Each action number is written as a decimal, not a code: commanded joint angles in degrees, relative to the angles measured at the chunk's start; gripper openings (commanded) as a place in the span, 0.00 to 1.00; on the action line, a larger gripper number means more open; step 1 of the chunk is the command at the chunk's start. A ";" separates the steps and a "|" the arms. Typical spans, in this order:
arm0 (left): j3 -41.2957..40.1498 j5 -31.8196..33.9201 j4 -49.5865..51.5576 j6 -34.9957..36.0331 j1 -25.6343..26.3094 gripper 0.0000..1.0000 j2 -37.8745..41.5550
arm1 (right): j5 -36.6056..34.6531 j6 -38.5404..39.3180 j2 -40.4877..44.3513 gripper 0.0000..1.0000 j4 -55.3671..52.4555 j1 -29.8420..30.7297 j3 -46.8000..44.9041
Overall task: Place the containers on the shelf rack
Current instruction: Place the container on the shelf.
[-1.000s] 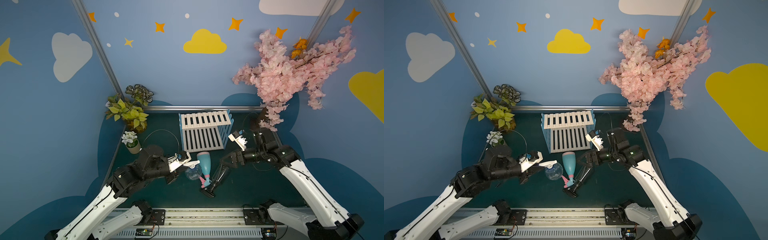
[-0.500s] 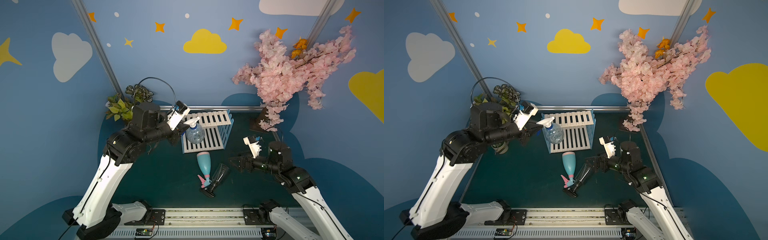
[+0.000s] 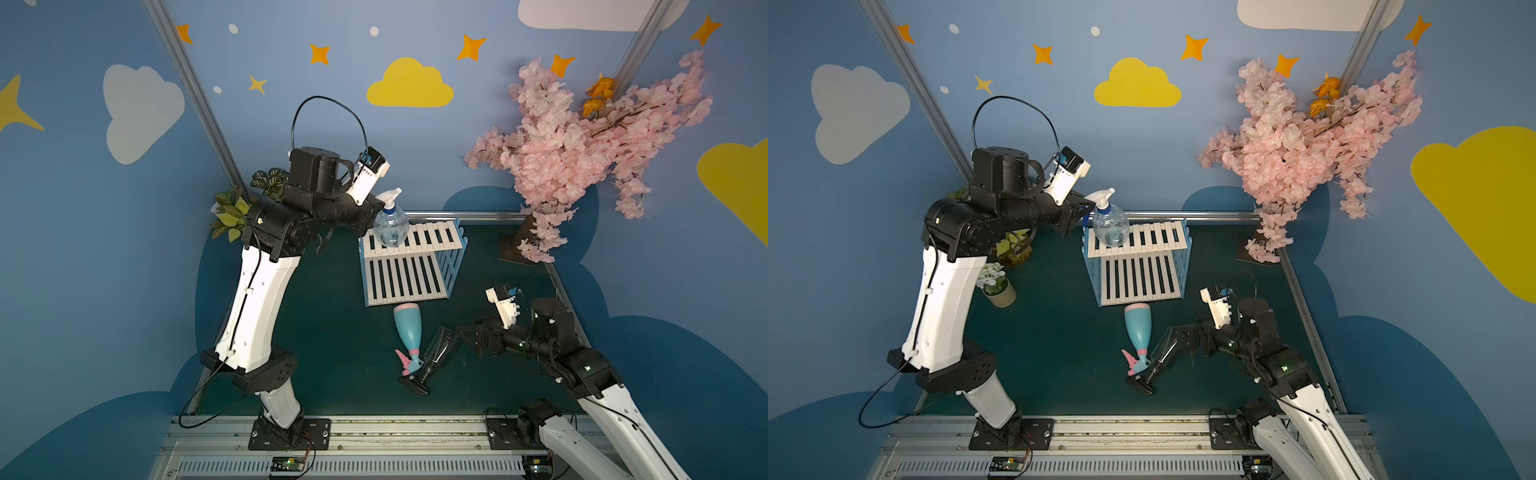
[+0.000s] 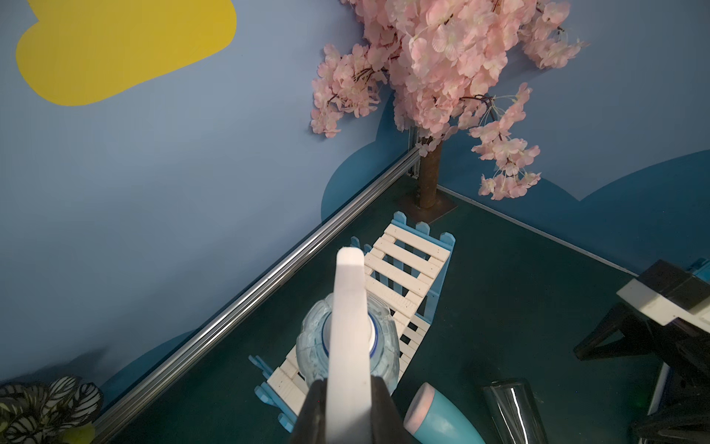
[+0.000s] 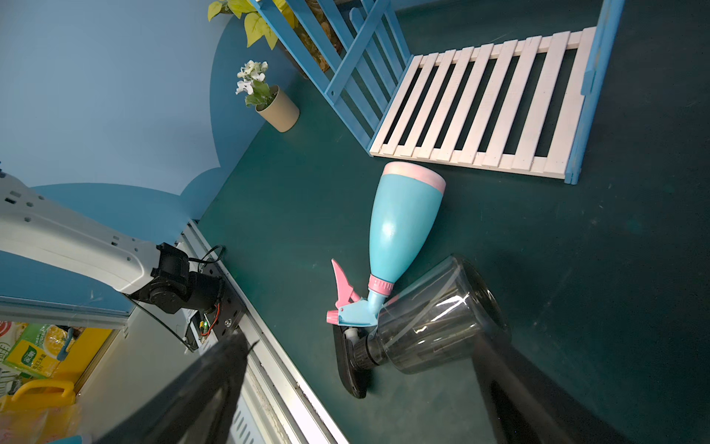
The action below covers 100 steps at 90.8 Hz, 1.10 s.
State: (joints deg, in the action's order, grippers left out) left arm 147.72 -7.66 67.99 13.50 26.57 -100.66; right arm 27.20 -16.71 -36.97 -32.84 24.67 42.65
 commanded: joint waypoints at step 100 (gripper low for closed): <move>3.72 -1.40 0.86 -0.55 -3.50 0.39 -8.26 | -1.27 -5.57 4.77 0.98 4.21 -0.15 -9.90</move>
State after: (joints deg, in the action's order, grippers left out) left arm 150.91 -8.91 69.82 13.26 23.24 -108.57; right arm 26.33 -21.26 -33.08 -30.22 24.62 33.61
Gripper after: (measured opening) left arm 0.390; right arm 0.979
